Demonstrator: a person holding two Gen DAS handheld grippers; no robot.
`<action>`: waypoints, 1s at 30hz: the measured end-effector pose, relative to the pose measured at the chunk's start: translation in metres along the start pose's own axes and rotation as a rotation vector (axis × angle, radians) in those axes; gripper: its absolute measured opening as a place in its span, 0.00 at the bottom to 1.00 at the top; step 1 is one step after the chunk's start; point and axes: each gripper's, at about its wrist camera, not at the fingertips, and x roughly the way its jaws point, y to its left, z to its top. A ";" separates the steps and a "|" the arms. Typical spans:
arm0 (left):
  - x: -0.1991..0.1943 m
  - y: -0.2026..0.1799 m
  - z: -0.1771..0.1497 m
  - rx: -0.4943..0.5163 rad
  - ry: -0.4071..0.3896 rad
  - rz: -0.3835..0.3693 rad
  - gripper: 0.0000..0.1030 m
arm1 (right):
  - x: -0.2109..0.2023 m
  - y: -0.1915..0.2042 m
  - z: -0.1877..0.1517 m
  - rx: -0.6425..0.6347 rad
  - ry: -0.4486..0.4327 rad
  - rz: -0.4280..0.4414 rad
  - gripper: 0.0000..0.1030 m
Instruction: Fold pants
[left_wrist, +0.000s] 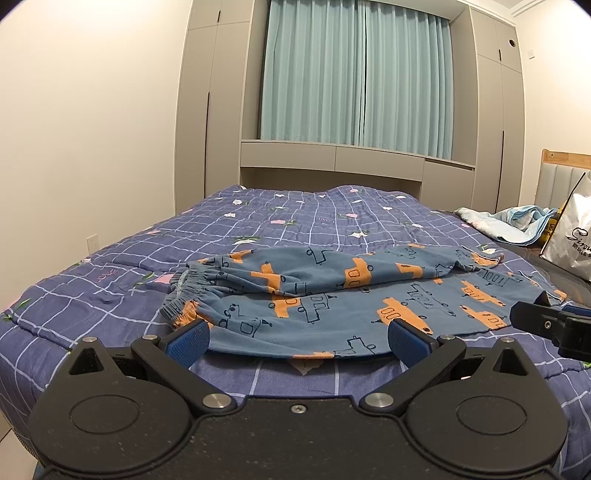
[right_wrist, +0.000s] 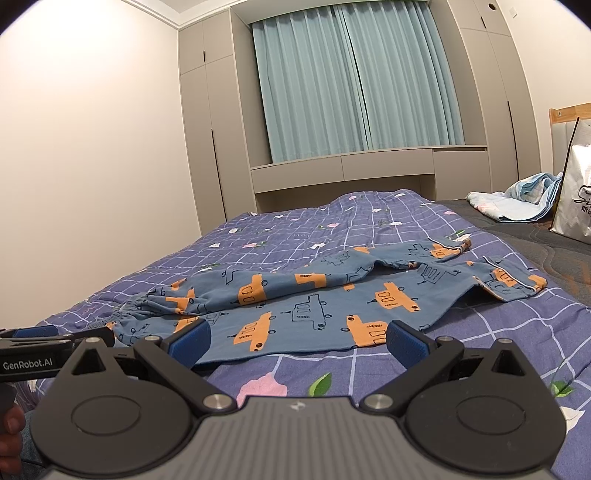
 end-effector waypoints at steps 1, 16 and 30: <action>0.000 0.000 0.000 0.000 -0.001 -0.001 1.00 | 0.000 0.001 0.000 0.000 0.001 0.000 1.00; 0.010 0.002 -0.005 -0.002 0.048 0.008 1.00 | 0.003 0.000 -0.002 0.008 0.022 -0.003 1.00; 0.026 0.005 -0.002 0.002 0.136 0.035 1.00 | 0.017 -0.006 0.004 0.008 0.084 -0.014 1.00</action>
